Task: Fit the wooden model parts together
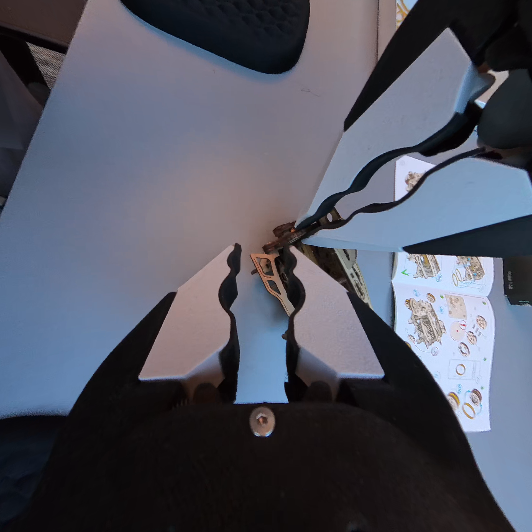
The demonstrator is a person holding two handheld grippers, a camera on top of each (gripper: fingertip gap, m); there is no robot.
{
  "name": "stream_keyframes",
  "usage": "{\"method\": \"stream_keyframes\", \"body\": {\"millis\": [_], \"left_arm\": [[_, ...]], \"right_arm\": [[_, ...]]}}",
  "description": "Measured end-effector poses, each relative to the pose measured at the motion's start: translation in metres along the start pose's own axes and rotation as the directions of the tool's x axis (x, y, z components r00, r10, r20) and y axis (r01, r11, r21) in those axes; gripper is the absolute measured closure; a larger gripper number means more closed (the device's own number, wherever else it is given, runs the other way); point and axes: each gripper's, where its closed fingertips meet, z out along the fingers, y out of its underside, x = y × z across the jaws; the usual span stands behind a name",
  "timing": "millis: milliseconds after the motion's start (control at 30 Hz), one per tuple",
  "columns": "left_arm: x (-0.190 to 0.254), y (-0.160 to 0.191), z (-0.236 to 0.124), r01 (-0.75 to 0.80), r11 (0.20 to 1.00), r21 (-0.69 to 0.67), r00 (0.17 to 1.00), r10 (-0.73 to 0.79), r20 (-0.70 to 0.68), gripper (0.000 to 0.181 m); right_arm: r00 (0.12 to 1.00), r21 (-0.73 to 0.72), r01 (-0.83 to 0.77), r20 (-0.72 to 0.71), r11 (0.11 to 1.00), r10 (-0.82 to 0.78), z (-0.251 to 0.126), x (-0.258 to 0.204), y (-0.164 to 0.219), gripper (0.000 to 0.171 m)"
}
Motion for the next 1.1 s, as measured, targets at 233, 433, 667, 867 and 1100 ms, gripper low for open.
{"method": "stream_keyframes", "body": {"millis": [233,433,667,867,1100], "left_arm": [[0.0,0.0,0.0,-0.007,1.0,-0.002,1.0,0.007,0.004,0.179],[0.0,-0.001,0.001,-0.008,1.0,-0.001,1.0,0.008,0.002,0.179],[0.001,-0.001,0.001,-0.008,1.0,-0.006,1.0,0.008,-0.003,0.179],[0.001,-0.002,0.001,-0.008,1.0,-0.004,1.0,0.008,-0.005,0.179],[0.001,-0.002,0.002,-0.004,1.0,-0.003,1.0,0.004,-0.008,0.179]], "right_arm": [[0.999,0.021,-0.025,-0.036,0.999,0.026,-0.005,0.007,0.001,0.141],[0.997,0.083,-0.069,-0.027,0.994,0.071,-0.011,0.016,-0.002,0.139],[1.0,0.046,-0.016,0.014,0.999,0.016,-0.001,0.011,-0.001,0.137],[0.999,0.006,0.026,0.038,1.0,-0.027,-0.001,0.011,0.002,0.141],[0.999,-0.011,0.037,0.032,0.999,-0.036,-0.001,0.011,0.001,0.144]]}}
